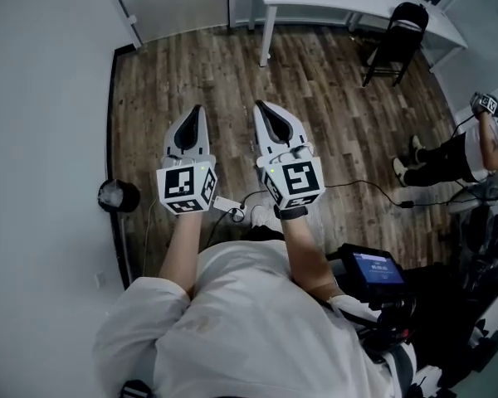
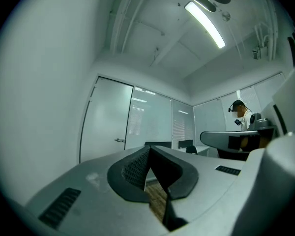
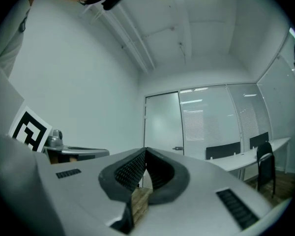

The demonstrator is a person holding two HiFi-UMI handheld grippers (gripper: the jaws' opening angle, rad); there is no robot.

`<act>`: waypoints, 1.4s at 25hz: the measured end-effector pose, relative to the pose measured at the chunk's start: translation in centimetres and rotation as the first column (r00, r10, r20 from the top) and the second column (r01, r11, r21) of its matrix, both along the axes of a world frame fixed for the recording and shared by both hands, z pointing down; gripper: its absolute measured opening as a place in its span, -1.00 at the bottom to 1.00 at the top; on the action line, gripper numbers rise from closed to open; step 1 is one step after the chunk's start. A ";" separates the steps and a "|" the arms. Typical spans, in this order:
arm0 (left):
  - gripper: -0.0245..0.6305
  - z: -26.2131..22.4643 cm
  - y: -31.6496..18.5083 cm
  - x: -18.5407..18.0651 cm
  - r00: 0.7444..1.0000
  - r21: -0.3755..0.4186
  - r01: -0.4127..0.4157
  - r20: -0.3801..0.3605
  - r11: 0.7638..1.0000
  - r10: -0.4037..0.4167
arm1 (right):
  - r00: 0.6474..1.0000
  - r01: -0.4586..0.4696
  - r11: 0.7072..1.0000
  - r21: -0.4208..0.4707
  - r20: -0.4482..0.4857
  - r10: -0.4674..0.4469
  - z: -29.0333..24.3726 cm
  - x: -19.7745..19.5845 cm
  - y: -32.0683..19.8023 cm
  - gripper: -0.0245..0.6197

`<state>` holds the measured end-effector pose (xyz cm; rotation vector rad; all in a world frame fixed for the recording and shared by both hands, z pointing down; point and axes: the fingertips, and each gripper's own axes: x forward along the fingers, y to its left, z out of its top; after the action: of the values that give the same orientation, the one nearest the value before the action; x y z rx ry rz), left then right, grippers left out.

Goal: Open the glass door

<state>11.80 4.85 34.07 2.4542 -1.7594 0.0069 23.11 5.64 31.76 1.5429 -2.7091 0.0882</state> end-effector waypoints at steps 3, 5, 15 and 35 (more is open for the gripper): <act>-0.96 -1.1 -2.5 3.0 1.000 0.009 0.009 0.010 1.000 -0.009 | 0.999 -0.048 0.999 0.001 0.015 0.048 -0.7 5.3 -3.7 -0.91; -0.96 -1.1 -3.4 4.3 0.999 0.012 0.018 0.033 1.000 -0.018 | 0.998 -0.067 0.998 -0.012 0.016 0.067 0.1 7.6 -5.3 -0.91; -0.96 2.3 -8.8 3.7 0.995 -0.048 0.086 0.060 0.995 -0.083 | 1.000 -0.016 0.998 -0.067 -0.003 0.016 4.3 7.3 -11.7 -0.91; -0.96 5.5 -35.4 -13.8 1.000 0.000 -0.009 -0.025 1.000 0.009 | 0.997 0.018 0.999 -0.026 -0.076 -0.020 7.4 -15.9 -36.8 -0.91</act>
<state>-2.00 -30.54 39.59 2.4510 -1.7386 -0.0225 7.17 -31.15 39.16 1.4816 -2.6536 0.0623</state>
